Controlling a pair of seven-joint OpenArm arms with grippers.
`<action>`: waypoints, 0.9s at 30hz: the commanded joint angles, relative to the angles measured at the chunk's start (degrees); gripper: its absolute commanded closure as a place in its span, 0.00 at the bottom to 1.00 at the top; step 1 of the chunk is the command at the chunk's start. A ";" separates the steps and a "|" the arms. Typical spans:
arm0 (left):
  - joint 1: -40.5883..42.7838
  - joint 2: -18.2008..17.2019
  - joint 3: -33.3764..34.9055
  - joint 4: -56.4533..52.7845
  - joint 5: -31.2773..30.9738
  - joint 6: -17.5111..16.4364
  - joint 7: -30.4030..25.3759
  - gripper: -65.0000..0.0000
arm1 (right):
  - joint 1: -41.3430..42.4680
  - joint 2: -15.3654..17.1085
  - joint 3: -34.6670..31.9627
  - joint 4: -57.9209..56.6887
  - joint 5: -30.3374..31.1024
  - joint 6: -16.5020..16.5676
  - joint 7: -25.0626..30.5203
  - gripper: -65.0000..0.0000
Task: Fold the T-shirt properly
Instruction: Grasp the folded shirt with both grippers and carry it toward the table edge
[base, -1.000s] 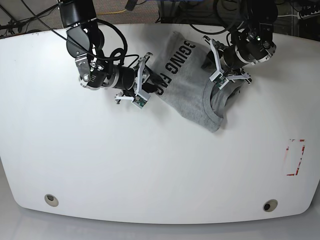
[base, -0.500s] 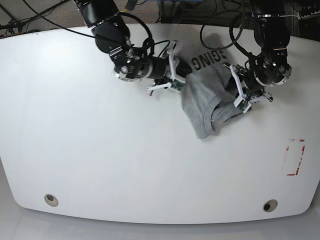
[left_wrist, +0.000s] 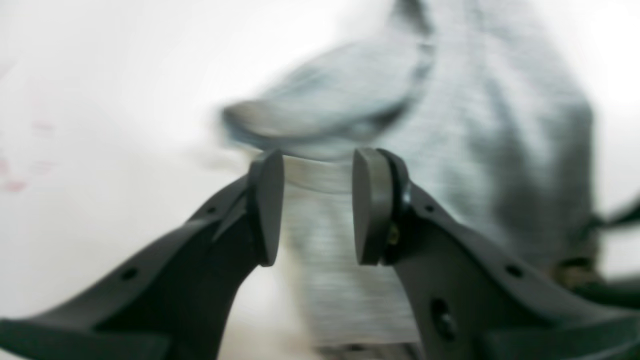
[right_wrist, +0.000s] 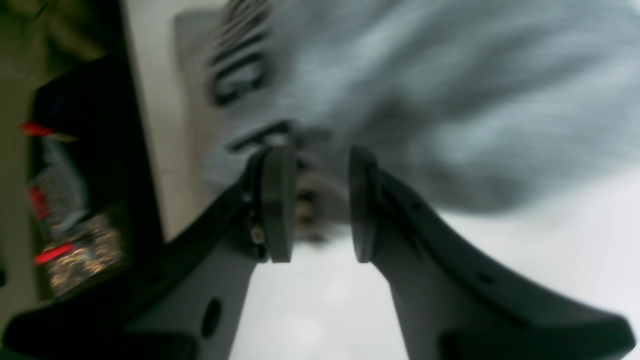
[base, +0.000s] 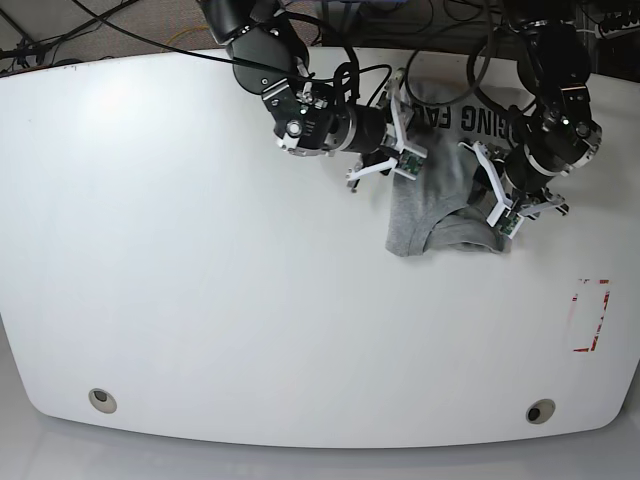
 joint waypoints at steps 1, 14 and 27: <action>-0.42 1.95 -0.03 1.01 -0.71 -0.06 -1.14 0.62 | -0.41 1.51 2.32 4.46 0.67 0.14 0.26 0.74; 3.71 5.20 5.86 -6.90 -0.80 13.88 -1.41 0.37 | -2.34 5.20 21.40 9.56 0.67 0.14 -3.08 0.74; -2.09 -8.16 -2.23 -30.37 -0.89 19.33 -12.66 0.37 | -4.45 5.47 29.84 15.19 0.67 0.14 -4.75 0.74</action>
